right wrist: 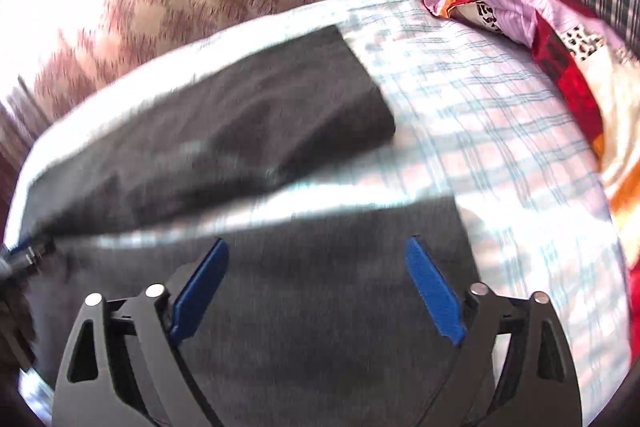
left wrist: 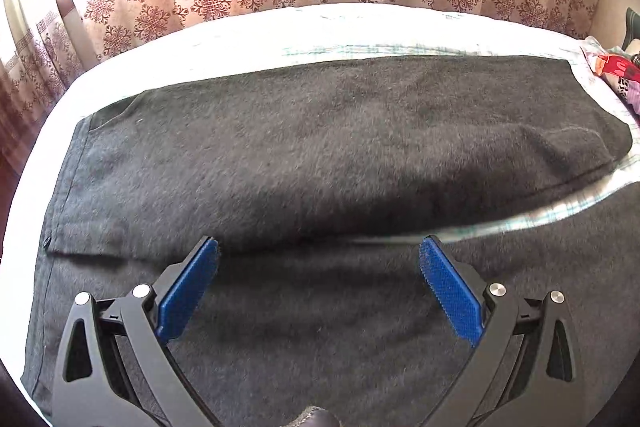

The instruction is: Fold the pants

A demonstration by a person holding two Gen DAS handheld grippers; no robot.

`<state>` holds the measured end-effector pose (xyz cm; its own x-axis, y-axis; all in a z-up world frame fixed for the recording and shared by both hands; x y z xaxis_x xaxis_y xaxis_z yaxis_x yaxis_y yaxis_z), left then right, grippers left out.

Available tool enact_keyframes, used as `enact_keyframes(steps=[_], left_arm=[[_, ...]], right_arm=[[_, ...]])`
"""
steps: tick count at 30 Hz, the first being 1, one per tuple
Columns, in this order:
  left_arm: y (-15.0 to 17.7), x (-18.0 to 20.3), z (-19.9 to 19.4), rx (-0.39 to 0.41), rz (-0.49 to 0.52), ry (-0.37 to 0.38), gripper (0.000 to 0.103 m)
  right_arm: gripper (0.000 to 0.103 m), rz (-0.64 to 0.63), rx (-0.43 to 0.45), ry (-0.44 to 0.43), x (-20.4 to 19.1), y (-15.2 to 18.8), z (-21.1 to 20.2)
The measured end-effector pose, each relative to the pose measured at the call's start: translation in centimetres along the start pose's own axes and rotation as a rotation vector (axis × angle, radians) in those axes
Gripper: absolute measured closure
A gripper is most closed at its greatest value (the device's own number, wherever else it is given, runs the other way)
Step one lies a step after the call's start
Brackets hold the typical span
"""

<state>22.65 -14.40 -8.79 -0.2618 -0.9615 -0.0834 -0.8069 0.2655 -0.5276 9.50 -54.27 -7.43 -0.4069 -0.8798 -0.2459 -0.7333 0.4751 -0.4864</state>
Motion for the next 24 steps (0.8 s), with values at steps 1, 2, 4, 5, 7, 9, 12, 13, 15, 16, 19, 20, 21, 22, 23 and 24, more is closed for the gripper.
enact_keyframes(steps=[1,2,4,5,7,9,12,13,15,16,19,20,21,22,23,24], left_arm=[[-0.4,0.1,0.2,0.002,0.000,-0.001,0.002],[-0.7,0.4,0.5,0.003,0.000,-0.002,0.002],[-1.2,0.4,0.8,0.004,0.000,-0.006,0.002],[-1.6,0.4,1.1,0.004,-0.001,-0.010,0.002],[-2.2,0.2,1.5,0.004,-0.009,-0.016,0.002],[-2.6,-0.2,1.8,0.002,-0.019,-0.014,0.002],[-3.1,-0.6,3.0,-0.012,-0.028,-0.020,0.002],[-3.2,-0.7,3.3,-0.019,-0.027,-0.025,0.002],[-3.4,-0.8,3.7,-0.026,-0.027,-0.027,0.002],[-3.5,-0.8,3.7,-0.025,-0.026,-0.026,0.002],[-3.6,-0.8,3.7,-0.019,-0.026,-0.017,0.002],[-3.7,-0.9,3.7,-0.017,-0.030,-0.012,0.002],[-3.7,-1.0,3.6,-0.016,-0.032,-0.008,0.002],[-3.7,-1.0,3.7,-0.017,-0.031,-0.006,0.002],[-3.7,-1.0,3.9,-0.022,-0.021,-0.007,0.002],[-3.6,-0.9,4.1,-0.028,-0.008,-0.010,0.002]], right_arm=[[0.025,0.029,-0.003,-0.034,0.4,-1.0,0.5],[0.026,0.060,-0.016,-0.073,0.8,-1.9,1.2],[0.031,0.111,-0.037,-0.147,1.1,-3.3,2.5],[0.033,0.132,-0.043,-0.168,1.2,-3.8,3.2],[0.038,0.169,-0.063,-0.169,1.6,-4.5,4.5],[0.041,0.185,-0.063,-0.141,2.1,-5.1,5.6],[0.062,0.222,-0.036,-0.149,2.6,-6.1,6.0],[0.073,0.222,-0.023,-0.158,2.4,-6.4,5.8],[0.082,0.158,0.046,-0.131,1.5,-7.0,4.0],[0.084,0.121,0.089,-0.118,0.7,-7.5,2.8],[0.085,0.095,0.152,-0.083,0.0,-8.7,0.0],[0.085,0.098,0.148,-0.064,-0.1,-8.7,-0.1],[0.085,0.097,0.134,-0.041,0.0,-8.5,0.0],[0.085,0.092,0.112,-0.007,0.1,-8.1,0.6],[0.085,0.093,0.081,0.024,0.5,-7.5,1.4],[0.085,0.098,0.038,0.054,0.9,-6.8,2.6]])
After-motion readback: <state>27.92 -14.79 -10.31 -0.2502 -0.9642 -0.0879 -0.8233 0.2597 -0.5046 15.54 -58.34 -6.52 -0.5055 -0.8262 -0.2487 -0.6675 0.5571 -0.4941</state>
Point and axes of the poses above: each gripper's, at about its wrist camera, not at the fingertips, and z roughly the way its jaws point, x to its right, y to its underside, the point moved 5 cm from there along z, roughly the way its jaws point, and after that the axes turned 5 degrees about -x, right-handed, at the moved point
